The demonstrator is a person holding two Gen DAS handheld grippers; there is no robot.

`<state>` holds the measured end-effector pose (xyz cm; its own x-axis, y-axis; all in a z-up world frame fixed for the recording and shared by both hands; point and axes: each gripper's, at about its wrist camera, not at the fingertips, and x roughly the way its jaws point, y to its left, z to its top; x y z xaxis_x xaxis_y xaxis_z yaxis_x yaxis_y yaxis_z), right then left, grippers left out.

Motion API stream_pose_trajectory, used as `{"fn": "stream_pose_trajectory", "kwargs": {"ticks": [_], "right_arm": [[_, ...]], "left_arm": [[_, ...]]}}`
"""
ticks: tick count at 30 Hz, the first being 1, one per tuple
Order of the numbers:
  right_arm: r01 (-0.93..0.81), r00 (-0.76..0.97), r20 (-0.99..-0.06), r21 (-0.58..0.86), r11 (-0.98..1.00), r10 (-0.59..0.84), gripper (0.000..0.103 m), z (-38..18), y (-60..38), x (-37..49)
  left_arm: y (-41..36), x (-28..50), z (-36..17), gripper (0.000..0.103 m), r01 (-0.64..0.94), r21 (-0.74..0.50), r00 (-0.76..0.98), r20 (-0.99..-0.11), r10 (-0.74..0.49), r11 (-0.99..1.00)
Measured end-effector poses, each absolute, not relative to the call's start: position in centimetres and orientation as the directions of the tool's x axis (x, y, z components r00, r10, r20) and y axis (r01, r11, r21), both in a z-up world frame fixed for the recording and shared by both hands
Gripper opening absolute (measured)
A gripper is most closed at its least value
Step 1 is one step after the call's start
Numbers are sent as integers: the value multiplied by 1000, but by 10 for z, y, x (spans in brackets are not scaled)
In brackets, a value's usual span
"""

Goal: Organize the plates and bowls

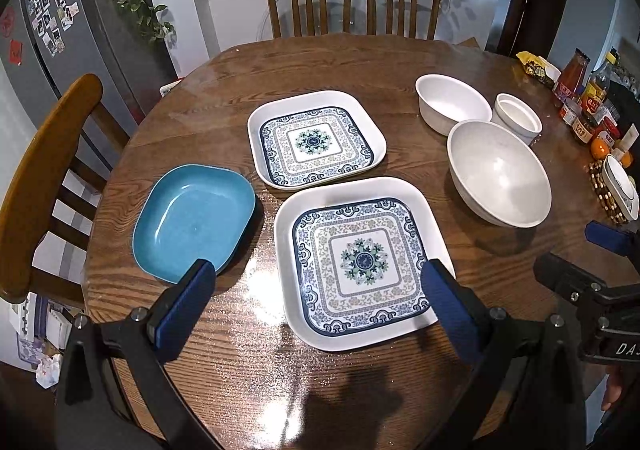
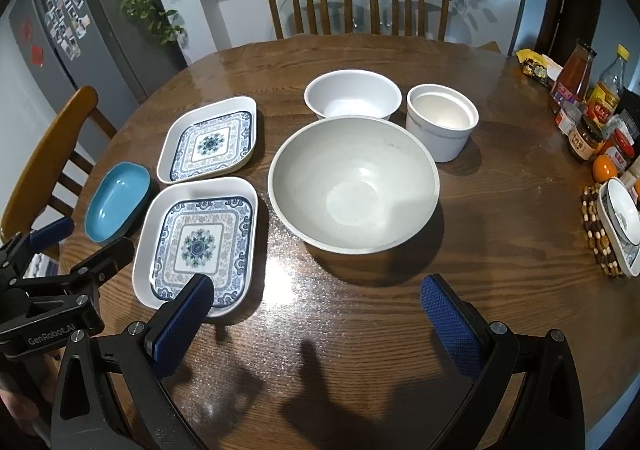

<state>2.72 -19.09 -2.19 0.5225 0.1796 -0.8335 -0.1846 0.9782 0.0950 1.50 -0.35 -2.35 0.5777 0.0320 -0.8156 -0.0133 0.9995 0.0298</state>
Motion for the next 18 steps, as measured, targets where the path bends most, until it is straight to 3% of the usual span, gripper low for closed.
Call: {"fn": "stream_pose_trajectory", "kwargs": {"ticks": [18], "right_arm": [[-222, 438, -865, 157, 962, 243, 103, -51, -172, 34]], "left_arm": [[14, 23, -59, 102, -59, -22, 454, -891, 7, 998]]}}
